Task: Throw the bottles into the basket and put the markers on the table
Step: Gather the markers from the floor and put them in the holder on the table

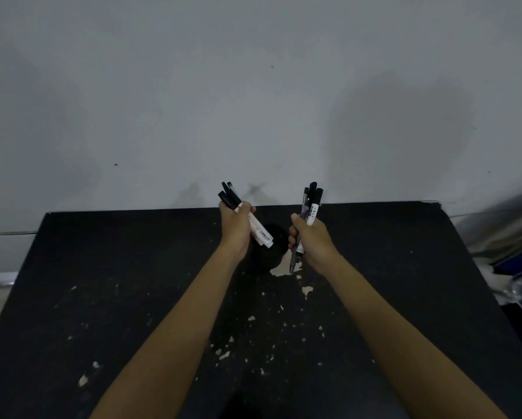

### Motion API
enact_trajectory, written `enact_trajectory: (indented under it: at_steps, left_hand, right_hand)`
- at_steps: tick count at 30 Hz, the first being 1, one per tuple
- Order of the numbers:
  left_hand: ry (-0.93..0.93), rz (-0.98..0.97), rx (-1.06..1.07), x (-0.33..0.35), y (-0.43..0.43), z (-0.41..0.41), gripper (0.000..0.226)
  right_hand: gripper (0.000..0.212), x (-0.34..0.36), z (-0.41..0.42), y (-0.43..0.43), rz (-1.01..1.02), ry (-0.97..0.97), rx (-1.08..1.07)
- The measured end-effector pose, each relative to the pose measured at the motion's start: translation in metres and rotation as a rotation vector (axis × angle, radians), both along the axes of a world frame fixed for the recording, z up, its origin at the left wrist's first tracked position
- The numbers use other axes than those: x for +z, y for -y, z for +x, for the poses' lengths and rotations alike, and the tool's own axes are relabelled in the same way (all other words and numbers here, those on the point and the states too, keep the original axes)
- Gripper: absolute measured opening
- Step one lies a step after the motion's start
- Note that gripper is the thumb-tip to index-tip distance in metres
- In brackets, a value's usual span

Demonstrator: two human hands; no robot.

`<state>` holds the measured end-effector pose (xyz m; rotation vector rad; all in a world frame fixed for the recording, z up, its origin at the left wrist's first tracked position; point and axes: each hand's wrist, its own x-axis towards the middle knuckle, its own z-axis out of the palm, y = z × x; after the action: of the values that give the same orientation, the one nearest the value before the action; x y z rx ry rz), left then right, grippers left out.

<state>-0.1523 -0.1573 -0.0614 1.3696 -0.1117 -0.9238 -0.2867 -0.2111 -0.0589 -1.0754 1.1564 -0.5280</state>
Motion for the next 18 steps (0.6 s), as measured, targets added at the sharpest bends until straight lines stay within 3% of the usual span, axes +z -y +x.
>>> enact_trajectory:
  at_steps: [8, 18]
  left_hand:
    - [0.211, 0.143, -0.131, -0.034, 0.023, -0.019, 0.027]
    - [0.470, 0.128, -0.247, -0.058, 0.013, -0.017, 0.033]
  right_hand:
    - [0.023, -0.028, -0.002, 0.023, -0.046, 0.060, -0.090]
    - [0.021, -0.046, 0.019, 0.031, -0.109, 0.148, -0.202]
